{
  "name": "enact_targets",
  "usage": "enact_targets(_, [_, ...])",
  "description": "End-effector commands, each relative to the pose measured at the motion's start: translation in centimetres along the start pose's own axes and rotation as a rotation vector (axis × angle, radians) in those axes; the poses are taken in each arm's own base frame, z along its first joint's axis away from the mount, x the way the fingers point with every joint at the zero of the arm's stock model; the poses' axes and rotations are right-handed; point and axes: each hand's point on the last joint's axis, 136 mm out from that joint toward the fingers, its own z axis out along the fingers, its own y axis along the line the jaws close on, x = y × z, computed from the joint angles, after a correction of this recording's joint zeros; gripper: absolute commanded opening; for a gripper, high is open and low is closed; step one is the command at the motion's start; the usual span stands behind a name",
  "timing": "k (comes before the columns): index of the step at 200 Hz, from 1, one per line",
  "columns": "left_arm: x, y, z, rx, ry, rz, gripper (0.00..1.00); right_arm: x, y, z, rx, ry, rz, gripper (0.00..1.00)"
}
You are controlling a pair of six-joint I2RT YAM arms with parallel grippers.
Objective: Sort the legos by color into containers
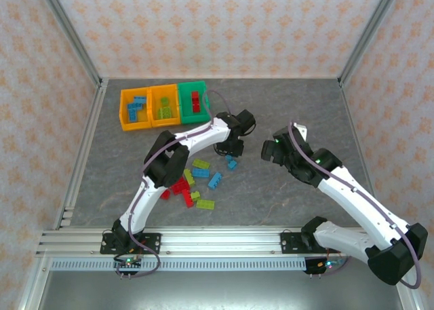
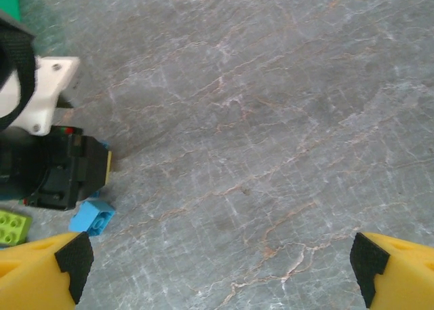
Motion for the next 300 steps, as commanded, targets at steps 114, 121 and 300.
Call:
enact_targets(114, [-8.3,27.1,-17.4,-0.038,-0.375,-0.571,0.08,0.7,10.4,2.9,-0.411,0.132,-0.269,0.99])
enact_targets(121, [-8.5,29.2,-17.2,-0.057,-0.378,-0.608,0.08,0.8,10.6,3.1,-0.409,0.143,-0.274,0.99])
enact_targets(300, [-9.0,37.5,-21.7,0.024,-0.449,-0.780,0.56,1.1,12.3,4.5,-0.403,0.195,-0.331,0.98])
